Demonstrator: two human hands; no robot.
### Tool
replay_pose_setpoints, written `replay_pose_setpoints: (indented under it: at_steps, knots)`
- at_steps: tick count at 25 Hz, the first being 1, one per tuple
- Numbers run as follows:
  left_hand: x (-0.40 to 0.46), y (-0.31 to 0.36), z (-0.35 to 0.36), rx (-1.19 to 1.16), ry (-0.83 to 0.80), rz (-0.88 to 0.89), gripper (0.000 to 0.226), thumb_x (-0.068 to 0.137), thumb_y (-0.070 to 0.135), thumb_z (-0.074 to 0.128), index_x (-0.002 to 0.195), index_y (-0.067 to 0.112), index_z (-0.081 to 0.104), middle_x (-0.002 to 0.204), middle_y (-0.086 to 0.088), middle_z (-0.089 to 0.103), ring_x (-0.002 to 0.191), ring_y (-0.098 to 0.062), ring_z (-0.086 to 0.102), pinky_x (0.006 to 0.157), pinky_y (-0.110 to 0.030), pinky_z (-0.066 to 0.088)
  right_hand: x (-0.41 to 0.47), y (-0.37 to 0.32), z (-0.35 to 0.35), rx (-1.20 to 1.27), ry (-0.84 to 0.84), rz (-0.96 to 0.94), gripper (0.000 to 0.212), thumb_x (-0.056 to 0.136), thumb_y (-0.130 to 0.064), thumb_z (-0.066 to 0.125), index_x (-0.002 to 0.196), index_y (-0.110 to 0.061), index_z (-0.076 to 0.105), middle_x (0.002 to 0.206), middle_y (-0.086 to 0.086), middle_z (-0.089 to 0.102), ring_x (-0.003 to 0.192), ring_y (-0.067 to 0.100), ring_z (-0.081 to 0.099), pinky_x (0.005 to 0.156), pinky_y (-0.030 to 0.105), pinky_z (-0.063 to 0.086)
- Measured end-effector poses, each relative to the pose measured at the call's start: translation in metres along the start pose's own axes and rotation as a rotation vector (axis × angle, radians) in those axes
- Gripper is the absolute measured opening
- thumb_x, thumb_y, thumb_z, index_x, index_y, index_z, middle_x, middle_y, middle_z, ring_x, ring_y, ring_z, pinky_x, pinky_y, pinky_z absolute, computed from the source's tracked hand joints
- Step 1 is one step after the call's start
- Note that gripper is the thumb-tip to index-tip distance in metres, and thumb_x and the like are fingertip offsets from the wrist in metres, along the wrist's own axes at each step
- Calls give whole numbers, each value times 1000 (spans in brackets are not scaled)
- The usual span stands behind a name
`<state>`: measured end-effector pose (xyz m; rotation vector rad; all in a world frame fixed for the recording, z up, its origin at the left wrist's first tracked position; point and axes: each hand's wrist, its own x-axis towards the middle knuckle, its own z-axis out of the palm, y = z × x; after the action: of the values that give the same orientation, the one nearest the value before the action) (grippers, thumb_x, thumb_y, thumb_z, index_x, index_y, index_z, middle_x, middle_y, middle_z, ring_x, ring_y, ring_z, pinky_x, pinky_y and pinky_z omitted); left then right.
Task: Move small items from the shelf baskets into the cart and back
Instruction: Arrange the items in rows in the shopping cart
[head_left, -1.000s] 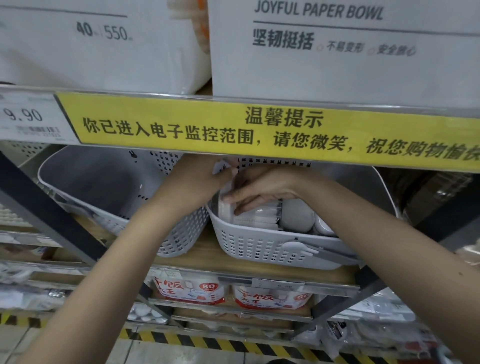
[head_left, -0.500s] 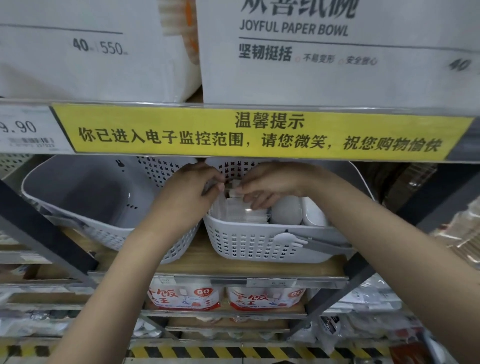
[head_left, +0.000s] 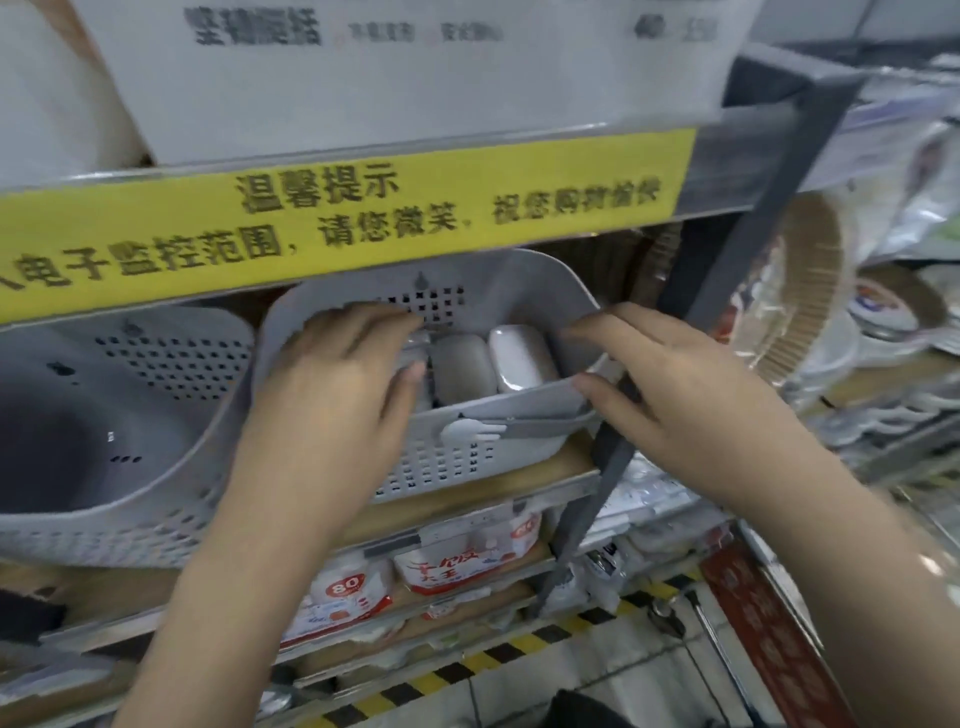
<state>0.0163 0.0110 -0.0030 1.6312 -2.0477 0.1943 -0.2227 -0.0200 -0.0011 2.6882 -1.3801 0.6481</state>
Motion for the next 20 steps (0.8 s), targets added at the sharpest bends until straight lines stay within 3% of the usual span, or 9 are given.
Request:
replay_pose_setpoints:
  at_steps: [4, 8, 12, 17, 18, 20]
  knots:
    - [-9, 77, 32, -105, -40, 272, 36, 88, 17, 54, 122, 7, 59, 126, -9, 59, 113, -27, 55, 95, -41, 44, -91, 23, -10, -150, 125, 116, 30, 88, -17, 51, 112, -4, 64, 115, 10, 63, 106, 24, 57, 92, 34, 44]
    - [-20, 165, 86, -245, -160, 499, 38, 88, 19, 52, 124, 9, 59, 124, -6, 61, 111, -23, 57, 93, -36, 46, -206, 64, -13, -155, 57, 454, 28, 90, -20, 51, 110, -8, 65, 114, 6, 64, 106, 17, 53, 93, 23, 36]
    - [-30, 249, 152, -256, -435, 639, 45, 82, 32, 39, 116, 15, 63, 111, 1, 66, 97, -18, 65, 77, -29, 54, -332, 100, -5, -87, -97, 821, 26, 84, -16, 68, 110, -17, 64, 113, -1, 63, 99, 22, 63, 79, 29, 48]
    - [-51, 315, 225, -250, -650, 733, 33, 82, 34, 48, 106, 22, 66, 93, 7, 66, 79, -14, 65, 61, -25, 53, -432, 119, 2, 76, -149, 1189, 26, 93, -28, 55, 119, -25, 57, 119, -7, 57, 110, 19, 56, 86, 31, 46]
    - [-54, 324, 235, -239, -687, 743, 31, 82, 33, 52, 108, 23, 65, 94, 8, 65, 81, -14, 65, 63, -23, 51, -442, 122, 4, 91, -156, 1219, 27, 94, -28, 53, 121, -25, 56, 121, -8, 56, 112, 18, 55, 88, 30, 44]
    - [-58, 339, 252, -217, -817, 726, 33, 92, 29, 50, 125, 23, 56, 112, 7, 61, 101, -14, 60, 79, -25, 49, -457, 126, 9, 138, -187, 1279, 28, 96, -31, 49, 124, -27, 52, 123, -10, 53, 116, 13, 51, 91, 25, 40]
